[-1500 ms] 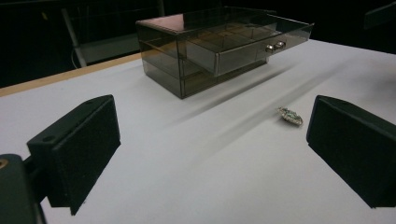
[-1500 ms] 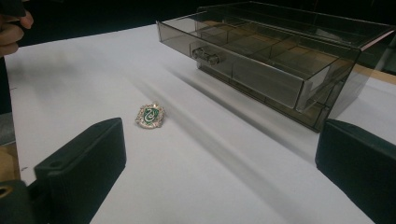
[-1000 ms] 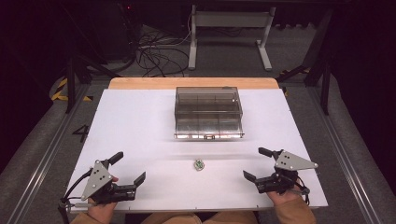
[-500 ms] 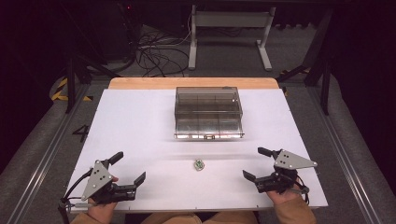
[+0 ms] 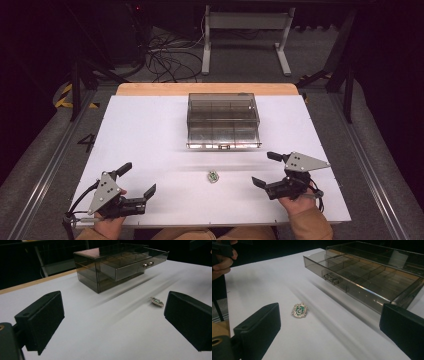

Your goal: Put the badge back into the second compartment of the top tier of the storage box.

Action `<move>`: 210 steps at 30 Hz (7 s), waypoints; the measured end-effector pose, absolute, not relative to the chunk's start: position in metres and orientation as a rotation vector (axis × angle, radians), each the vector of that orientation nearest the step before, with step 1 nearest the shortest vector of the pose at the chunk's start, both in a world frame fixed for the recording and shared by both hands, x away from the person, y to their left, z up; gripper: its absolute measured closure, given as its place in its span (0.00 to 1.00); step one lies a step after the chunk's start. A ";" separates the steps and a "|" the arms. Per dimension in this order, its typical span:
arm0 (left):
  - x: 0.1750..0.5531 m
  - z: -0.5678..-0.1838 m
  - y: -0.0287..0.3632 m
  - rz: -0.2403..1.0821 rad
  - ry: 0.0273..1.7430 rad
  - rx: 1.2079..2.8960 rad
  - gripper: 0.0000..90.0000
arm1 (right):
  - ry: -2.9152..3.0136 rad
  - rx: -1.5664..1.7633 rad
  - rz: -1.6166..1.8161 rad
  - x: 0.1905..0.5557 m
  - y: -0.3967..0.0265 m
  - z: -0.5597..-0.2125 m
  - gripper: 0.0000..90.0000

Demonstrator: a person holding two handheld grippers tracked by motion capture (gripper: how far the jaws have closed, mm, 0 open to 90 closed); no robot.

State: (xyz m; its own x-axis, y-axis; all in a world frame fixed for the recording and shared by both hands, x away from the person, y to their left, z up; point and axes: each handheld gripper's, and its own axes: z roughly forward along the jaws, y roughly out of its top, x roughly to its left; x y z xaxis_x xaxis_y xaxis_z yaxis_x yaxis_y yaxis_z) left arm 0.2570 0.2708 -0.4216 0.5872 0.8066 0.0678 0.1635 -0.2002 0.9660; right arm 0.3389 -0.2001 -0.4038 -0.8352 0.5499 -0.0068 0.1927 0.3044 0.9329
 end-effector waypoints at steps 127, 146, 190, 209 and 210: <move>0.259 -0.422 0.269 0.710 0.799 1.724 0.04 | 2.665 0.649 1.108 0.381 -0.060 -0.444 0.45; 0.259 -0.422 0.269 0.709 0.801 1.723 0.04 | 2.675 0.655 1.016 0.381 -0.051 -0.452 0.60; 0.258 -0.421 0.269 0.716 0.798 1.715 0.04 | 2.560 0.566 1.172 0.359 -0.073 -0.416 0.63; 0.259 -0.422 0.269 0.714 0.801 1.716 0.04 | 2.548 0.534 1.193 0.357 -0.075 -0.401 0.63; 0.259 -0.422 0.269 0.715 0.801 1.717 0.04 | 2.546 0.535 1.196 0.357 -0.076 -0.399 0.63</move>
State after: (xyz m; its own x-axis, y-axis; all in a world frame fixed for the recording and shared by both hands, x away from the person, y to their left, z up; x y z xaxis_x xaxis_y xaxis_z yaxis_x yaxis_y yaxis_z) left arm 0.2588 0.2690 -0.4218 0.5957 0.7997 0.0749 0.1653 -0.2133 0.9629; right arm 0.3574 -0.0755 -0.3988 -0.8931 0.4406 -0.0906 0.2115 0.5891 0.7799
